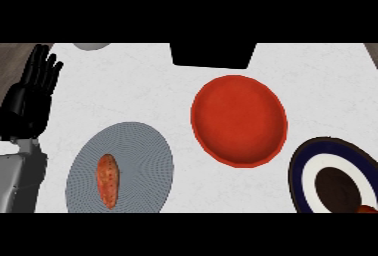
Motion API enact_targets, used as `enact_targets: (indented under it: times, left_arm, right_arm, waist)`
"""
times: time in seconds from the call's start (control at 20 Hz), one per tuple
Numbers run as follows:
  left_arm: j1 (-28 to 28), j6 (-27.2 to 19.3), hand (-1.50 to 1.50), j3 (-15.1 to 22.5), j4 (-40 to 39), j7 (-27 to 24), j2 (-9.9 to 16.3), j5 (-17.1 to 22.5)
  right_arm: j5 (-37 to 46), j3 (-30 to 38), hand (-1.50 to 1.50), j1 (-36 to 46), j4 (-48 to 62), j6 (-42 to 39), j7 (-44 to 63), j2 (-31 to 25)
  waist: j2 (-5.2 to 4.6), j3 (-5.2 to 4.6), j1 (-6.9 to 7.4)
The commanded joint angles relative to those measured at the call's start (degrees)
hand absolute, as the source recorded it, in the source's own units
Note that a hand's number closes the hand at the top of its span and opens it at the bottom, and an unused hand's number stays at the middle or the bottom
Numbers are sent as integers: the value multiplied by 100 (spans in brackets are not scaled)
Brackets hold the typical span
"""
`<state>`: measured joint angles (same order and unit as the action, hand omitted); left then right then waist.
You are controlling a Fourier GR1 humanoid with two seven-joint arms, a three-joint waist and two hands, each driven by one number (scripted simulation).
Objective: Pick the cupcake from the plate and place it in the bowl
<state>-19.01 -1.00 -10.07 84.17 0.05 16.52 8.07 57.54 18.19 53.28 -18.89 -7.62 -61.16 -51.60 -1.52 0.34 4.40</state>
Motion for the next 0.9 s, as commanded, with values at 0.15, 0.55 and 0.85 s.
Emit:
enact_targets:
  times: [0.15,0.55,0.85]
  left_arm:
    - [-17,-45,0,-57,-127,17,23,-26]
    - [123,-68,0,-161,-120,-92,103,-72]
    - [396,-165,0,-60,43,-129,-42,-177]
  right_arm:
    - [-504,24,150,831,311,-1703,-1017,176]
    - [-677,-367,150,1577,457,-2471,-403,702]
    - [-665,-806,150,1857,286,-2537,35,1415]
  waist:
    - [70,-26,-130]
    - [128,-37,-228]
    - [184,-39,-326]
